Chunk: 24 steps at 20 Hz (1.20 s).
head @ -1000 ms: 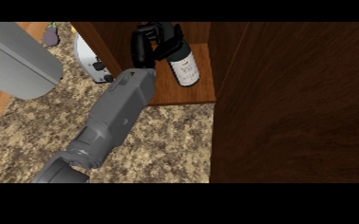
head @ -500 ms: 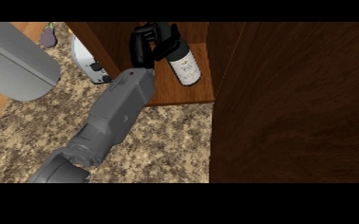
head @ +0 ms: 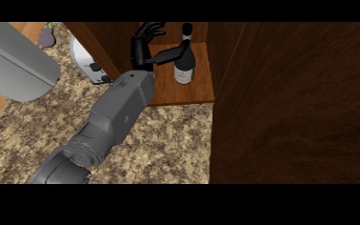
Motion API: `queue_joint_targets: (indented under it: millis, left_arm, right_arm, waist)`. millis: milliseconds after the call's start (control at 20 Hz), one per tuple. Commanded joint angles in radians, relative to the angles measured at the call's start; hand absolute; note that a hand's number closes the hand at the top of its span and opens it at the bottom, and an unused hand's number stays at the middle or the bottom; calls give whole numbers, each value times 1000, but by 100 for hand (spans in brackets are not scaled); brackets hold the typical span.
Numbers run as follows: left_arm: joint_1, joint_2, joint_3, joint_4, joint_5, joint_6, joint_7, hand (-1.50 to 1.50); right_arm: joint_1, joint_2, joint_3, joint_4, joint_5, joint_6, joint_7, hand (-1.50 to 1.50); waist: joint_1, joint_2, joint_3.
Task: Pick up the wine, place it into the cabinet and close the cabinet
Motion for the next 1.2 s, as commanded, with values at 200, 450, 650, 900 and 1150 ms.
queue_joint_targets:
  millis: [200,450,650,900,1150]
  left_arm:
    - [1,5,-11,61,-40,54,3,-150]
    - [45,-1,-13,60,-50,67,-46,-150]
    - [55,19,20,44,-30,51,-64,-150]
    - [39,60,23,44,-37,-18,-46,-150]
    - [89,2,23,39,-47,-7,-119,-150]
  right_arm:
    - [-3,6,7,-23,-14,5,-26,-150]
    - [-6,11,27,-65,7,-32,32,-150]
    - [-2,-2,8,-66,-20,-22,29,-150]
    - [10,5,8,-42,-29,0,-8,-150]
    - [-10,14,37,-59,1,-27,18,-150]
  waist:
    - [1,10,-4]
    - [-1,8,-5]
    - [-6,12,-6]
    - [-9,14,-5]
    - [6,7,-5]
